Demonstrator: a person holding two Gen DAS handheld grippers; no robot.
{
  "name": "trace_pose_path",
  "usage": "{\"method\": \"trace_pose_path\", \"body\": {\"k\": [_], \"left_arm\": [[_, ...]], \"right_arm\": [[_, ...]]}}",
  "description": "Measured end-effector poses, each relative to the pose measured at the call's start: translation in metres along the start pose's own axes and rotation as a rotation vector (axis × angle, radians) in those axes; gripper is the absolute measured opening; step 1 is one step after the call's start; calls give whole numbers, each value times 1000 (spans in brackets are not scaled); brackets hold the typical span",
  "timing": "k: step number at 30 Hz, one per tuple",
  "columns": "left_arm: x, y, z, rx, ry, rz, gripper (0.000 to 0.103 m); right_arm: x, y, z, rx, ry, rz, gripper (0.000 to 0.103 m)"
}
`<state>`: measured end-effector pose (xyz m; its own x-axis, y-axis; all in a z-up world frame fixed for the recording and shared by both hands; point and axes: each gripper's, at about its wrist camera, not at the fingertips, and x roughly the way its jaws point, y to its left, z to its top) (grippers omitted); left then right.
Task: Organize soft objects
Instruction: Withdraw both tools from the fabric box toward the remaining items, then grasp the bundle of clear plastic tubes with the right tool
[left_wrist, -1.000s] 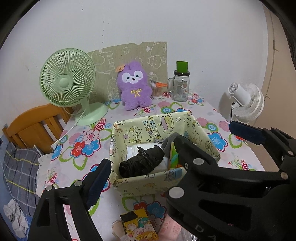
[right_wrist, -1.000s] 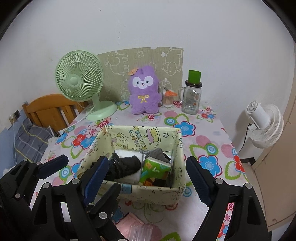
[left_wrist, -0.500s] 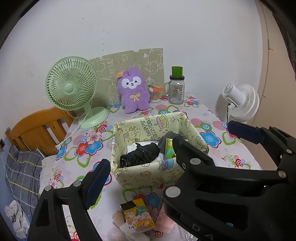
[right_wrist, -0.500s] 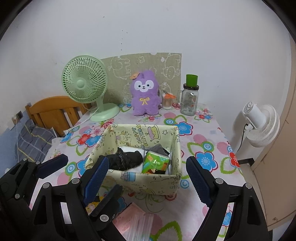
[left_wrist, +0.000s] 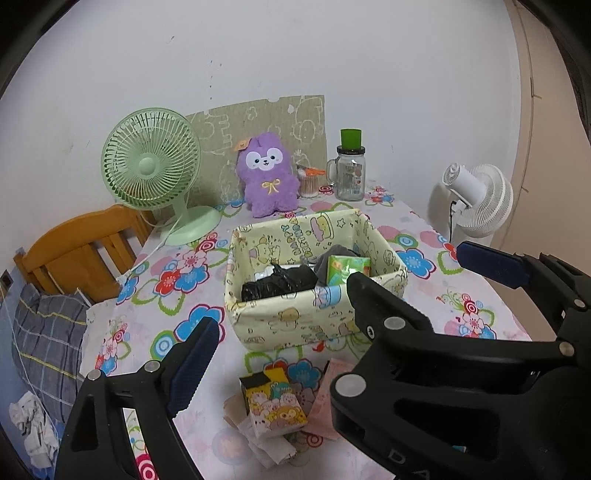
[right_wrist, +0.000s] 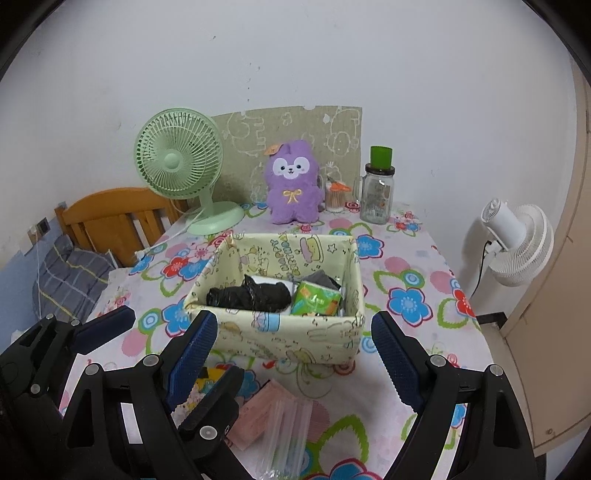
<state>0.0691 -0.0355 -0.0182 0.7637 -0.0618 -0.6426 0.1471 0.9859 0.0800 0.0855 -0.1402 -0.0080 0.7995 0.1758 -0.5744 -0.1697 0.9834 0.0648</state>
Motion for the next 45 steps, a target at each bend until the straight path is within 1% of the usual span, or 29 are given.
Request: {"method": "trace_pose_path", "body": {"k": [12,14,21,29,34,45], "left_arm": [[-1,0,-21,-35,8,7,91],[1,0,-24,-42,12,7,91],[6,-2,-38,-38,-2,47,91],[17,1,-52,-65,14,34,91],[25,3,-62,-76,23,54,91],[48,9,-82,-90,82,32,91]], "right_arm": [[-3,5,-19,-18,3,0,88],[-3,6,-23,-20,4,2,88],[4,4,-36,-13,14,26,88],[10,4,-51,-18,22,35,88],[16,4,-60,-15,28,39,88],[41,3,-82,19,100,39,88]]}}
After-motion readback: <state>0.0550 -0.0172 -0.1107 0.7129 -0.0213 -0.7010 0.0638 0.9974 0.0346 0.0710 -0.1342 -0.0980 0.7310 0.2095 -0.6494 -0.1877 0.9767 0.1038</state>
